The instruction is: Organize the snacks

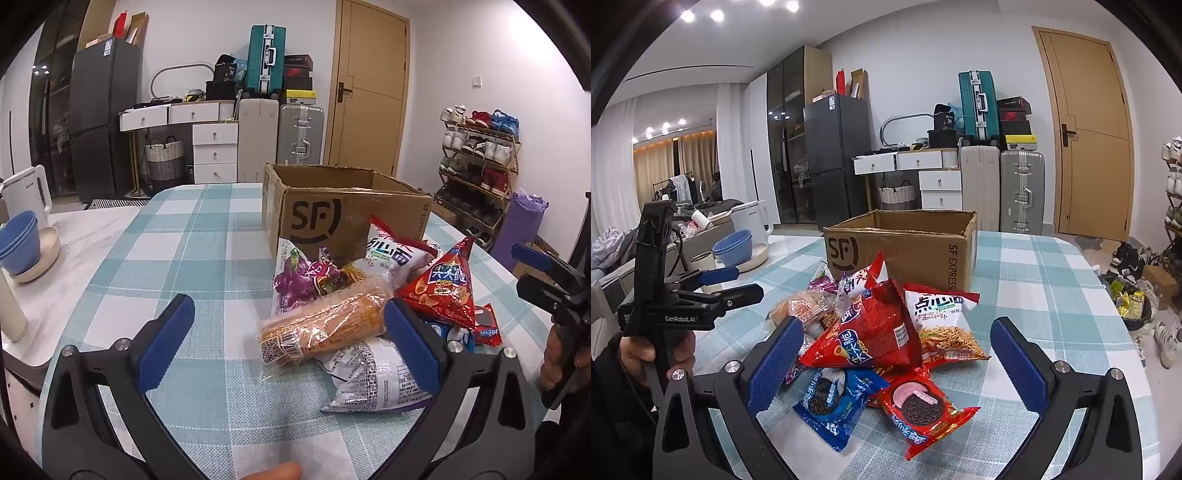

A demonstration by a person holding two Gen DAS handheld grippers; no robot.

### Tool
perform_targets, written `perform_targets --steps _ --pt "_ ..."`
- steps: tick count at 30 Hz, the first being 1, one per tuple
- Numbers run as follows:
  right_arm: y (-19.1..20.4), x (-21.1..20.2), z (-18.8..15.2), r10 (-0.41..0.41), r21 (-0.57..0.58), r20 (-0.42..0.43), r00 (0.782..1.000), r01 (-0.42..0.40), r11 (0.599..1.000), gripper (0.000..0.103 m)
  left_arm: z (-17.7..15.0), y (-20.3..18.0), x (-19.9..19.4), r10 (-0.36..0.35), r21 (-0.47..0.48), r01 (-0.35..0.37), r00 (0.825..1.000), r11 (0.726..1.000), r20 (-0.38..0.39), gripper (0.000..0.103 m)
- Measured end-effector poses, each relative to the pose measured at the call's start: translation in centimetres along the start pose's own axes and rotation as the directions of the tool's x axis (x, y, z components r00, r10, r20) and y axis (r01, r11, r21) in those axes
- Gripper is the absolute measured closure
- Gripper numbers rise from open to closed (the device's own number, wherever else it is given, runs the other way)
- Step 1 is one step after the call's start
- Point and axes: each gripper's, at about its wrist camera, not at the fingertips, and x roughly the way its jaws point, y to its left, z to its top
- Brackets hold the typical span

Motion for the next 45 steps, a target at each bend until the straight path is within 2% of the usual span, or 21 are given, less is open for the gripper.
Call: perform_targets --steps 12,20,45 --pt "-0.6 0.3 0.1 -0.001 -0.005 0.001 1.000 0.001 1.000 0.000 -0.1 -0.2 0.1 0.013 0.010 -0.013 1.000 1.000 0.006 0.001" --pt "-0.1 0.1 -0.1 -0.007 -0.012 0.006 1.000 0.007 1.000 0.000 0.0 -0.6 -0.4 -0.018 0.035 0.017 1.000 0.999 0.023 0.001" --pt "-0.1 -0.1 -0.1 -0.015 -0.011 0.000 1.000 0.015 1.000 0.000 -0.1 -0.6 -0.5 -0.003 0.031 0.003 1.000 1.000 0.023 0.001"
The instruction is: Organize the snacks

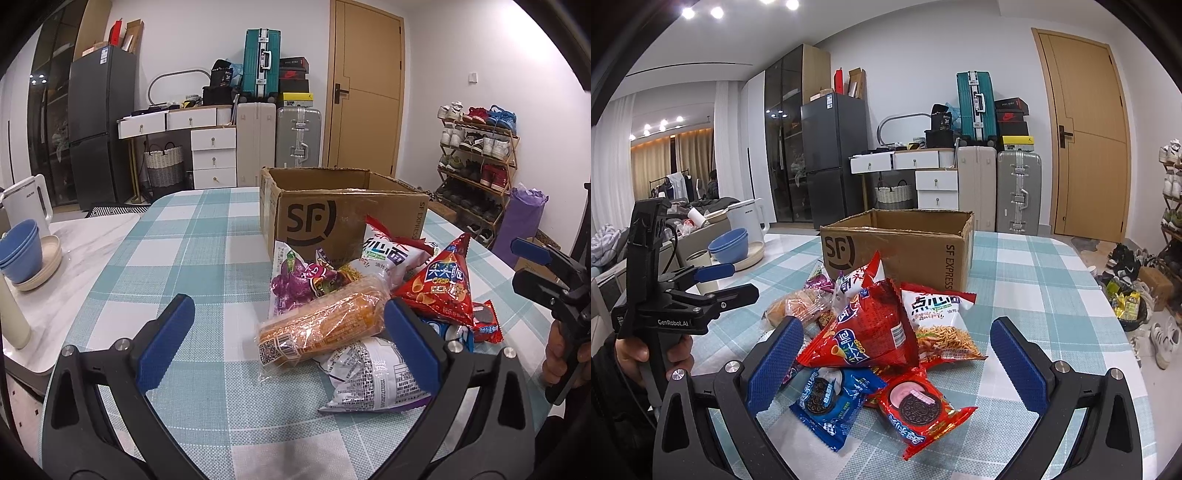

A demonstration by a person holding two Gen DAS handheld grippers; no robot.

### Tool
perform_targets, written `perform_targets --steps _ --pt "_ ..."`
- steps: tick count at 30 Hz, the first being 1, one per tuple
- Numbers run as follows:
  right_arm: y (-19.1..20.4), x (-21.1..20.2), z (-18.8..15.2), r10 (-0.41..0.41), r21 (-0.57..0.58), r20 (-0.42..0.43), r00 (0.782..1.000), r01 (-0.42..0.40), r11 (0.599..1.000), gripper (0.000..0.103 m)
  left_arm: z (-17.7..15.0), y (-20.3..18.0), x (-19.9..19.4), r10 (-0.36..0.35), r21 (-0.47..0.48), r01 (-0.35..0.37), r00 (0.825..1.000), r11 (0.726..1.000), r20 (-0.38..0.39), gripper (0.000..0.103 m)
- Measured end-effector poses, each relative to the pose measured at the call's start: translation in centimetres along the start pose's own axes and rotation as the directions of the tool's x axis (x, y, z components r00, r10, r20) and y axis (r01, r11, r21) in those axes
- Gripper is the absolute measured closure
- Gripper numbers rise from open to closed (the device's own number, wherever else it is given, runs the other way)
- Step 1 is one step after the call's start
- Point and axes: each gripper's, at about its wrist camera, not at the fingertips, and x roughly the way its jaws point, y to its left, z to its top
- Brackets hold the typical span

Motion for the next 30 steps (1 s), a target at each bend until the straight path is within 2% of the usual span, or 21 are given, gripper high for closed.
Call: perform_targets --steps 30 --pt "0.74 0.22 0.17 -0.030 -0.017 -0.013 0.999 0.030 0.999 0.000 0.04 0.29 0.49 -0.007 -0.017 0.006 1.000 1.000 -0.020 0.001"
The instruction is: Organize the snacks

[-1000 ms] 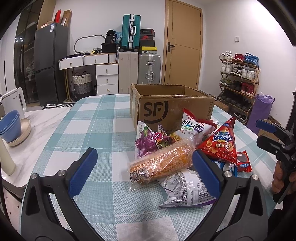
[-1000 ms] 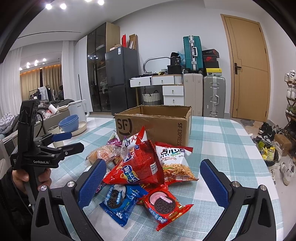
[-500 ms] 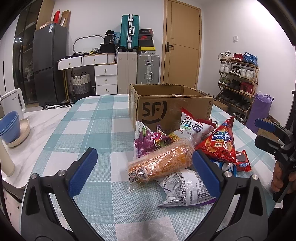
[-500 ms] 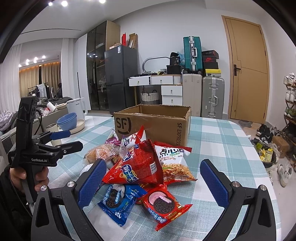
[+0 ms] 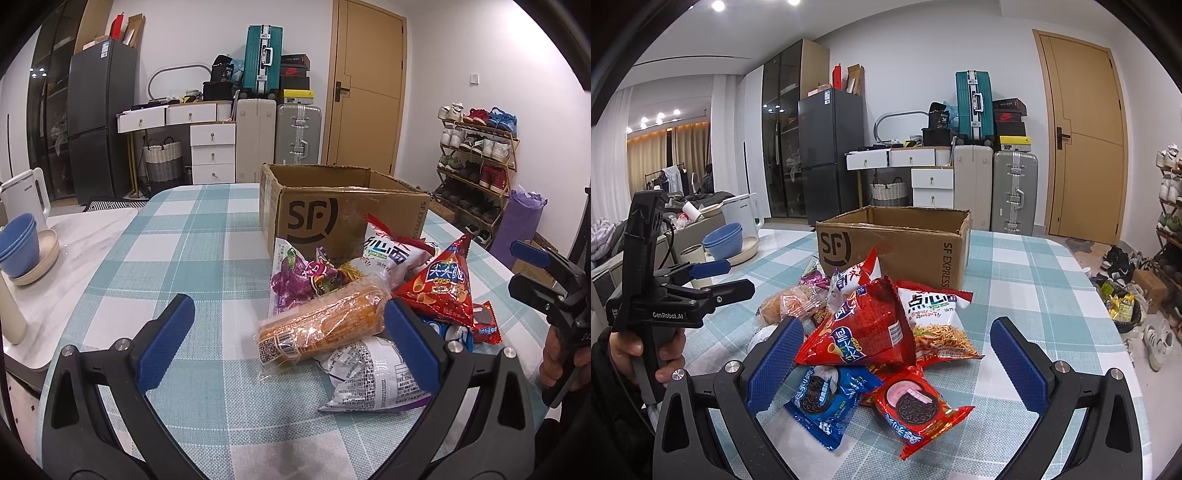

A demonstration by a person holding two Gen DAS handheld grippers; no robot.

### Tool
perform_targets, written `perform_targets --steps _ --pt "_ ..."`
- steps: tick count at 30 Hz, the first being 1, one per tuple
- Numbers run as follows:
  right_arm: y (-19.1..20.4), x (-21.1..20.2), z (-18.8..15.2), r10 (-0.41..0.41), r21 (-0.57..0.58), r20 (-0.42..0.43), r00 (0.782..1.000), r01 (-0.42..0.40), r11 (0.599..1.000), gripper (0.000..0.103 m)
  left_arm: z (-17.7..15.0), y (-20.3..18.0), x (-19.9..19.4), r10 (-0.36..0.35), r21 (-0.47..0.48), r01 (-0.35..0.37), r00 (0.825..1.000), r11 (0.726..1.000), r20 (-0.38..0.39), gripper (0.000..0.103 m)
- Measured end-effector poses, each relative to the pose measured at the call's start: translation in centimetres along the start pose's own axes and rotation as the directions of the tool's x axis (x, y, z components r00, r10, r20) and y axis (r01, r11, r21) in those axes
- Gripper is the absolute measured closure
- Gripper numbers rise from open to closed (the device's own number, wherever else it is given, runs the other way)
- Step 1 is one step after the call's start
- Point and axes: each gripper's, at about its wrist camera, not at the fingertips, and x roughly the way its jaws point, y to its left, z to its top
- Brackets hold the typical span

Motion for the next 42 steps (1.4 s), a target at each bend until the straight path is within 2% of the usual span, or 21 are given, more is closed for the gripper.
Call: perform_targets --steps 11,22,34,42 --pt "-0.1 0.4 0.1 -0.011 0.006 -0.029 1.000 0.011 1.000 0.000 0.0 0.0 0.3 0.003 -0.001 -0.003 1.000 1.000 -0.009 0.001" --pt "-0.5 1.8 0.2 0.001 0.021 -0.101 0.995 0.001 1.000 0.000 0.1 0.1 0.7 -0.023 -0.010 0.023 1.000 1.000 -0.021 0.001" --pt "0.0 4.5 1.1 0.080 0.049 -0.193 0.978 -0.072 0.996 0.000 0.2 1.0 2.1 -0.058 -0.036 0.054 0.993 0.998 -0.101 0.001" --pt "0.3 7.1 1.3 0.145 0.094 -0.260 0.955 -0.125 0.988 0.000 0.8 0.3 3.5 -0.086 0.008 0.088 0.985 0.996 -0.151 0.001"
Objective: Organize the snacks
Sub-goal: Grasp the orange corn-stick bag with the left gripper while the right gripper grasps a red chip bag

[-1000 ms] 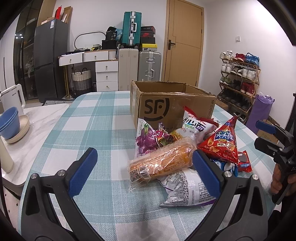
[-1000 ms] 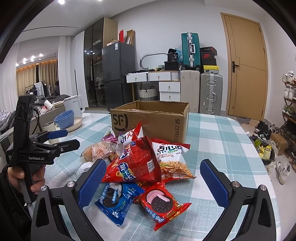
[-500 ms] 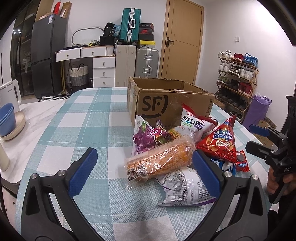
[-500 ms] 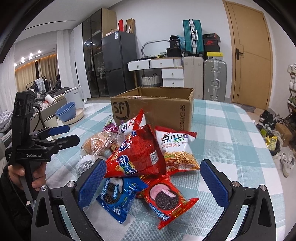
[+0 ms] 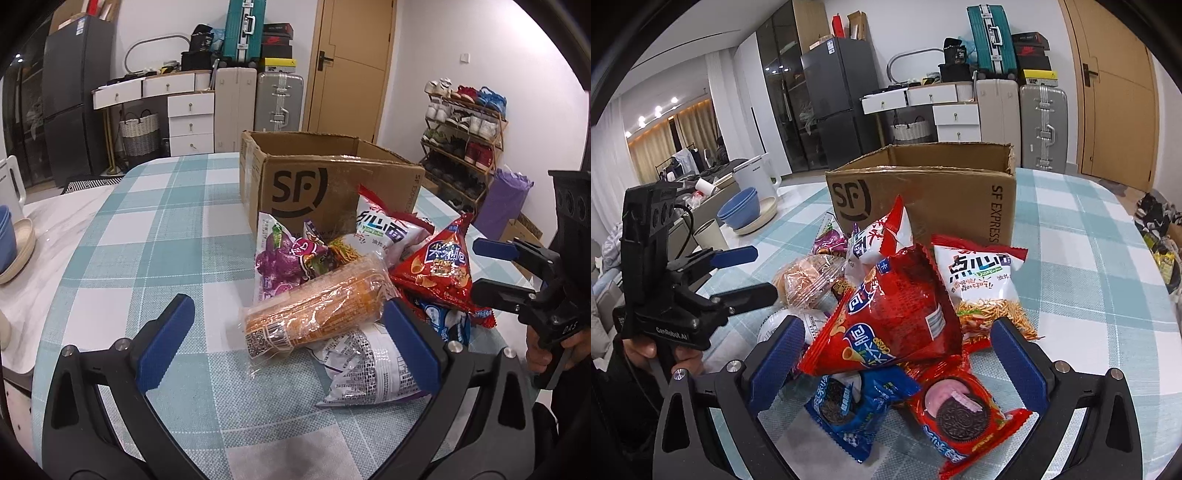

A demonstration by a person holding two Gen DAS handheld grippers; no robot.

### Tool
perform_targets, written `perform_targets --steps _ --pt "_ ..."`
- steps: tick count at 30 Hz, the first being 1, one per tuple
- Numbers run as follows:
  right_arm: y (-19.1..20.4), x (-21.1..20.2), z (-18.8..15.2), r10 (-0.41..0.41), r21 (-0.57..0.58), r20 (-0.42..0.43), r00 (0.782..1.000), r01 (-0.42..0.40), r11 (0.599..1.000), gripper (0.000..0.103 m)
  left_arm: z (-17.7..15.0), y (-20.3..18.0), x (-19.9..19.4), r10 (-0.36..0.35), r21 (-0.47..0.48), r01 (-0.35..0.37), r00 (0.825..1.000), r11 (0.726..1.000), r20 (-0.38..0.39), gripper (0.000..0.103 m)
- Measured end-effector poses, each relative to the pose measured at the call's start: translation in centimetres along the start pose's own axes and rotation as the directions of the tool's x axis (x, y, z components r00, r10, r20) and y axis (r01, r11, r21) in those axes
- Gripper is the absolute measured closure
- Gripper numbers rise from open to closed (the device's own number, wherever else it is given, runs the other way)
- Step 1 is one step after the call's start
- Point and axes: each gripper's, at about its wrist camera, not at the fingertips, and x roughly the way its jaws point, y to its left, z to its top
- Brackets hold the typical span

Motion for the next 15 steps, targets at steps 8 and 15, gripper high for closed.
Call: perform_targets --steps 8,15 --pt "0.0 2.1 0.6 -0.009 0.023 -0.046 0.999 0.010 1.000 0.001 0.6 -0.6 2.8 -0.023 0.036 0.025 0.997 0.999 -0.079 0.001" --pt "0.1 3.1 0.8 0.006 0.034 -0.074 0.997 -0.004 0.999 0.019 1.0 -0.9 5.0 -0.060 0.048 0.066 0.991 0.997 -0.122 0.001"
